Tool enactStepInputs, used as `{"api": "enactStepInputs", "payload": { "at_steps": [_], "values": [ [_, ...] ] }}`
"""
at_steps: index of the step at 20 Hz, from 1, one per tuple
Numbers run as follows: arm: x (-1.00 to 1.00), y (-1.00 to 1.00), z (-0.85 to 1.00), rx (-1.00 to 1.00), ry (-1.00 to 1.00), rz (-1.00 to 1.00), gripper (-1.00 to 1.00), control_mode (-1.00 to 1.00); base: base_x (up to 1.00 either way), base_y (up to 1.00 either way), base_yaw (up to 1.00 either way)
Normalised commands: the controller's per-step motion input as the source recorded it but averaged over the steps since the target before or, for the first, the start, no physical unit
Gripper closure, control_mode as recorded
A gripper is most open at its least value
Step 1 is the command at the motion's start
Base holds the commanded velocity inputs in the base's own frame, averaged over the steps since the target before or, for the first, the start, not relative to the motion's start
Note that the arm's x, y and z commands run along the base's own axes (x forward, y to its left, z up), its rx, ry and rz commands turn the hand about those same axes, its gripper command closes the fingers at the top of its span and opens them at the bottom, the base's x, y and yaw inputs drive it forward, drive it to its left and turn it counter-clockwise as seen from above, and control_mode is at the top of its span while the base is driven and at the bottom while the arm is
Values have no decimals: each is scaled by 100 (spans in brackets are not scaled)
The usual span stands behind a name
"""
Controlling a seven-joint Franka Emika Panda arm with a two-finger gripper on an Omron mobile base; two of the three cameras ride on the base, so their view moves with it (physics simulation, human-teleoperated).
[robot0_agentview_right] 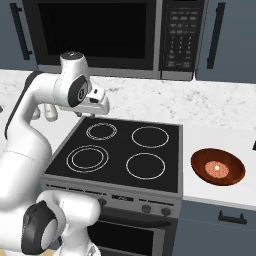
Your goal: Open the microwave, place the bowl with waffle inside the microwave, then close the microwave door and turn it on.
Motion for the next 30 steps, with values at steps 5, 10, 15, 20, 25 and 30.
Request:
{"api": "enactStepInputs", "payload": {
  "at_steps": [5, 10, 15, 20, 25, 30],
  "values": [
    [-30, -40, 24, 8, -20, 0, -100, -100, 0, 0, 0],
    [-11, -90, 65, 20, -40, 0, -100, -100, 0, 0, 0],
    [8, -77, 47, 17, -24, -5, -100, -100, 0, 0, 0],
    [3, -27, 1, 4, -2, 0, -100, -100, 0, 0, 0],
    [43, -54, 47, 4, -16, -2, -100, -100, 0, 0, 0],
    [68, -47, 75, 0, -16, -4, -100, -100, 0, 0, 0]
  ]
}}
